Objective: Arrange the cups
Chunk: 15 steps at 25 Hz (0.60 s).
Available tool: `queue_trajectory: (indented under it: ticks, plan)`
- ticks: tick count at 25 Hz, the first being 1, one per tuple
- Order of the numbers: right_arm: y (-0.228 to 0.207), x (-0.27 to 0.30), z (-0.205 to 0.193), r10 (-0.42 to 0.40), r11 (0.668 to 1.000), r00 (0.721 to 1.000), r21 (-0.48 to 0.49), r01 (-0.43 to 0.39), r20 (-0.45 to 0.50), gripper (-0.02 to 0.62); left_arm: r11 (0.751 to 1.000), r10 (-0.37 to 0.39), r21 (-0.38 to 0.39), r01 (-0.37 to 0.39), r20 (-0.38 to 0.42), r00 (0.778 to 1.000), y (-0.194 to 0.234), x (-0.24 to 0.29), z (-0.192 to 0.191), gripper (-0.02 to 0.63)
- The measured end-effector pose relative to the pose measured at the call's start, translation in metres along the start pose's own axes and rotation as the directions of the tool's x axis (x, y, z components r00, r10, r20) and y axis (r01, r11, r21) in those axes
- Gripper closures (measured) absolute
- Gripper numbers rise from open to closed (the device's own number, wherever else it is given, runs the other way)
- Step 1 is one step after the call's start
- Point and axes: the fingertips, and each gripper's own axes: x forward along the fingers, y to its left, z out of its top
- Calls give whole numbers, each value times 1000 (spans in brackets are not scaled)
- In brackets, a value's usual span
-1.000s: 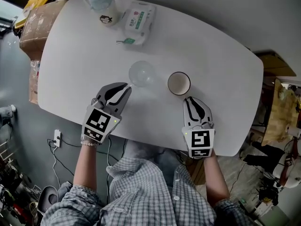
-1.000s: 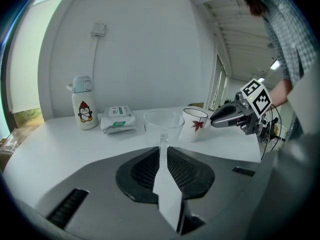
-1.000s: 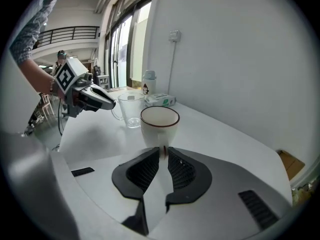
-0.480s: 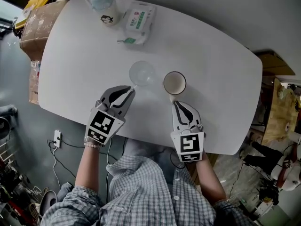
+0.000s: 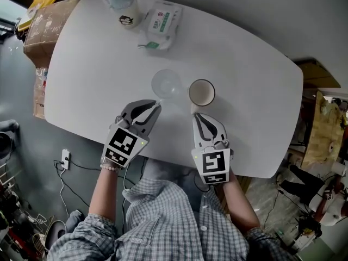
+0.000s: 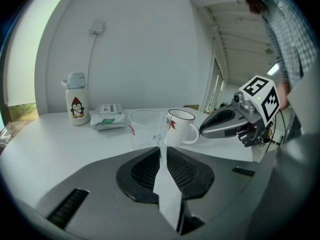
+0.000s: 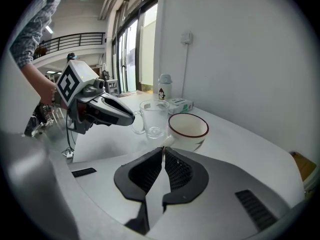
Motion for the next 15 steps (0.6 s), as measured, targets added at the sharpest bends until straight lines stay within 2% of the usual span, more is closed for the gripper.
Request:
queue_trajectory:
  ticks: [11, 15]
  plan:
    - [4, 3, 3, -15, 999, 1000, -46, 14, -16, 561, 1000, -21, -6, 21, 10, 1000, -9, 3, 2, 558]
    - [6, 2, 5, -30, 999, 999, -32, 29, -12, 560, 1000, -20, -6, 20, 10, 1000, -9, 3, 1, 558]
